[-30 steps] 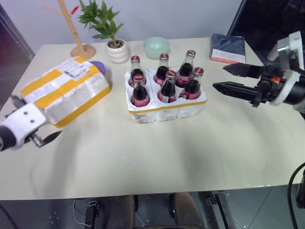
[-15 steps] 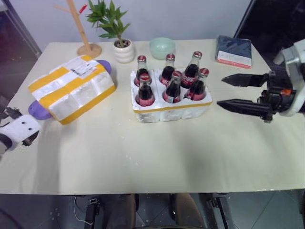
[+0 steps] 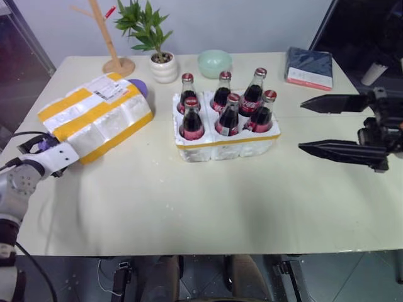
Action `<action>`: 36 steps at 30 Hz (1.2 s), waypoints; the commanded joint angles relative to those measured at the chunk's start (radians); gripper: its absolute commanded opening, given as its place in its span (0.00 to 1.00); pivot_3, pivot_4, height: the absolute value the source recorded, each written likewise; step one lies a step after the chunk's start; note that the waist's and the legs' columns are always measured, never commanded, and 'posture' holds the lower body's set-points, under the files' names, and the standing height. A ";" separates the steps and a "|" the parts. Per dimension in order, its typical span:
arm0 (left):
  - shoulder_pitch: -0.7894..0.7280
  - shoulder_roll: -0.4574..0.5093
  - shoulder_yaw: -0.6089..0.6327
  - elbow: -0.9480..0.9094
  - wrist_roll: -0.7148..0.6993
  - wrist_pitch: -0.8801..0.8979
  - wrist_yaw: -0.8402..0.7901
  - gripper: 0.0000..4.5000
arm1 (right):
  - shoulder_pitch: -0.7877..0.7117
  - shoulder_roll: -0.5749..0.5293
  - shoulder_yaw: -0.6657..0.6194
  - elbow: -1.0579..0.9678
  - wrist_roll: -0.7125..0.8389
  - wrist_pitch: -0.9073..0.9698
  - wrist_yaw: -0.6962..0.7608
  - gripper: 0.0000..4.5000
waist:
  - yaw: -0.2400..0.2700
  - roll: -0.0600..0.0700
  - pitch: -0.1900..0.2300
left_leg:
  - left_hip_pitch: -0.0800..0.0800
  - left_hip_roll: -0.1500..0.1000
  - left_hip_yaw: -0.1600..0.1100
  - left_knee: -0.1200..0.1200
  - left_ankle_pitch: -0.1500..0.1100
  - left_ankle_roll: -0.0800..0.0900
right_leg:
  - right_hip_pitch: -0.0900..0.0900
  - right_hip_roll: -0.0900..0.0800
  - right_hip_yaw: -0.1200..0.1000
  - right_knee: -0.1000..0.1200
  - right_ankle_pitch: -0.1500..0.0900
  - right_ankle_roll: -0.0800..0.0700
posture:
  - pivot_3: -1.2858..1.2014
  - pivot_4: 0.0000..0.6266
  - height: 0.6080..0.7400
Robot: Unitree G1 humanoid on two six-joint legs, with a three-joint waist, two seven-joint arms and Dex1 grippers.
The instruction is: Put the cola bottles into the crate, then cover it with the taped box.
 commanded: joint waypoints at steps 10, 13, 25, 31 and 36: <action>-0.176 -0.022 -0.106 0.227 0.054 -0.073 0.082 0.25 | 0.051 -0.039 -0.109 -0.048 0.086 0.012 -0.096 1.00 | 0.000 0.001 -0.001 | 0.001 0.000 0.000 0.001 0.000 0.000 | 0.001 0.000 0.000 0.001 0.000 0.000 | 0.52 0.24 0.99; -0.204 -0.014 -0.110 0.233 0.060 -0.073 0.099 0.16 | 0.060 -0.034 -0.112 -0.049 0.086 0.005 -0.119 1.00 | -0.001 0.001 -0.002 | 0.001 0.000 0.000 0.001 0.000 0.000 | 0.002 0.000 0.000 0.001 0.000 0.000 | 0.52 0.24 0.99; -0.330 0.056 -0.044 -0.024 -0.008 -0.065 0.002 0.16 | 0.137 -0.028 -0.098 -0.038 0.040 -0.038 -0.109 1.00 | -0.002 -0.001 -0.001 | -0.001 0.000 -0.001 0.002 0.000 0.000 | 0.001 0.000 0.000 0.000 0.000 0.001 | 0.52 0.24 0.99; -0.419 0.039 -0.010 -0.277 -0.054 0.007 -0.092 0.16 | 0.153 -0.010 -0.070 -0.036 0.020 -0.072 -0.108 1.00 | -0.003 -0.001 -0.001 | -0.001 0.000 -0.001 0.002 0.000 0.000 | 0.001 0.000 0.000 0.000 0.000 0.001 | 0.52 0.24 0.99; -0.468 -0.006 -0.018 -0.466 -0.121 0.068 -0.214 0.16 | 0.153 0.001 -0.054 -0.021 0.008 -0.093 -0.113 1.00 | -0.004 -0.001 -0.001 | -0.001 0.000 -0.001 0.002 0.000 0.000 | 0.001 0.000 0.000 0.000 0.000 0.001 | 0.52 0.24 0.99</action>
